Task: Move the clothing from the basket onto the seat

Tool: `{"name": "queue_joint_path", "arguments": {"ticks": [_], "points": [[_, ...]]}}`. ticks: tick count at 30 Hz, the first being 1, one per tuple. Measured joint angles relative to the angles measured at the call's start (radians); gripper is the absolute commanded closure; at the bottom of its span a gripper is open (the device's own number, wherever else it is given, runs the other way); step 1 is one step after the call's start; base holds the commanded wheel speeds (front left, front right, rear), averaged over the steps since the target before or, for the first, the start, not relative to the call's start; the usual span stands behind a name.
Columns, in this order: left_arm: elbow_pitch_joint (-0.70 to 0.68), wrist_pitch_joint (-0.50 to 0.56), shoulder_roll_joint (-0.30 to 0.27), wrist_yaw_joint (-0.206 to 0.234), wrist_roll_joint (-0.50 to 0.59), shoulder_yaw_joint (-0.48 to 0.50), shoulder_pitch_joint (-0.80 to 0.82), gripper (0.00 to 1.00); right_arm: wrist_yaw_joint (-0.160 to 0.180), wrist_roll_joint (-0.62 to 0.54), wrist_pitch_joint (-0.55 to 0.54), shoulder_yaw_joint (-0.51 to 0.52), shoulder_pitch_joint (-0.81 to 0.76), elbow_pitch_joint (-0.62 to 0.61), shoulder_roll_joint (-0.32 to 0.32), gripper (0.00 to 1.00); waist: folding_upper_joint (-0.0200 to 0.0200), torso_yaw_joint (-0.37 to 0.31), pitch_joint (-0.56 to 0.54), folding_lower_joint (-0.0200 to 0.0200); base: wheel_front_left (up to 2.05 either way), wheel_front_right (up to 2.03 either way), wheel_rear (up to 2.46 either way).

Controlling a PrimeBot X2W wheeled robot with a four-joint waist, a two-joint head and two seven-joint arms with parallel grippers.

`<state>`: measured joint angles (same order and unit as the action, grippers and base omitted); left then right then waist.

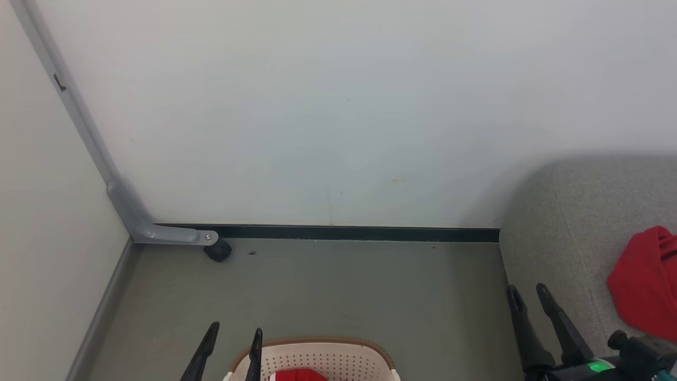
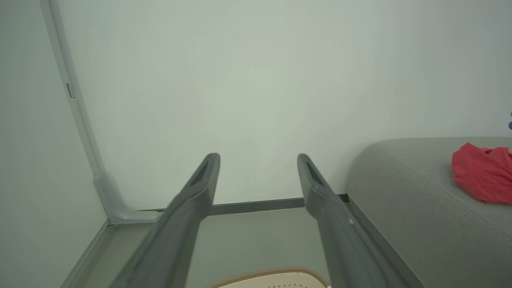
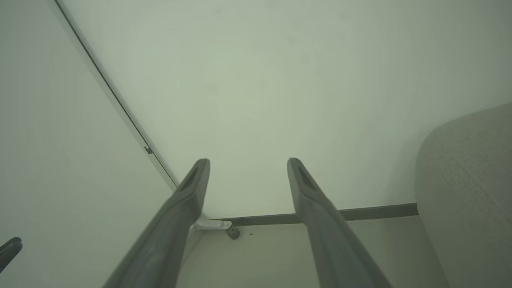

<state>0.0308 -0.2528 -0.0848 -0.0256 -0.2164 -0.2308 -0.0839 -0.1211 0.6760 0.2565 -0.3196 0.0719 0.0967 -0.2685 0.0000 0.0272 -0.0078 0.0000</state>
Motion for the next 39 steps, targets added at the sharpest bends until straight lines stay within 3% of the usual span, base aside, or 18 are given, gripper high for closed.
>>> {"name": "queue_joint_path", "arguments": {"ticks": [9,13,21,39], "points": [[0.038,0.0,0.015,0.008,0.008,0.015,-0.01,0.0,0.037,-0.051,0.0,0.016,-0.093,0.058,0.044,0.0,0.0,0.002,-0.002,0.0,0.0,0.0,0.0],[0.052,0.0,0.017,0.014,0.008,0.025,-0.021,0.0,0.07,-0.122,0.0,0.009,-0.112,0.104,0.042,0.0,0.0,0.0,-0.001,0.0,0.0,0.0,0.0],[0.062,0.0,0.022,0.016,0.008,0.038,-0.026,0.0,0.095,-0.184,0.0,0.019,-0.113,0.127,0.038,0.0,0.0,-0.007,0.002,0.0,0.0,0.0,0.0],[0.084,0.0,0.026,0.007,0.026,0.038,-0.026,0.0,0.094,-0.231,0.0,0.06,-0.112,0.14,0.06,0.0,0.0,-0.014,0.008,0.0,0.0,0.0,0.0]]}}
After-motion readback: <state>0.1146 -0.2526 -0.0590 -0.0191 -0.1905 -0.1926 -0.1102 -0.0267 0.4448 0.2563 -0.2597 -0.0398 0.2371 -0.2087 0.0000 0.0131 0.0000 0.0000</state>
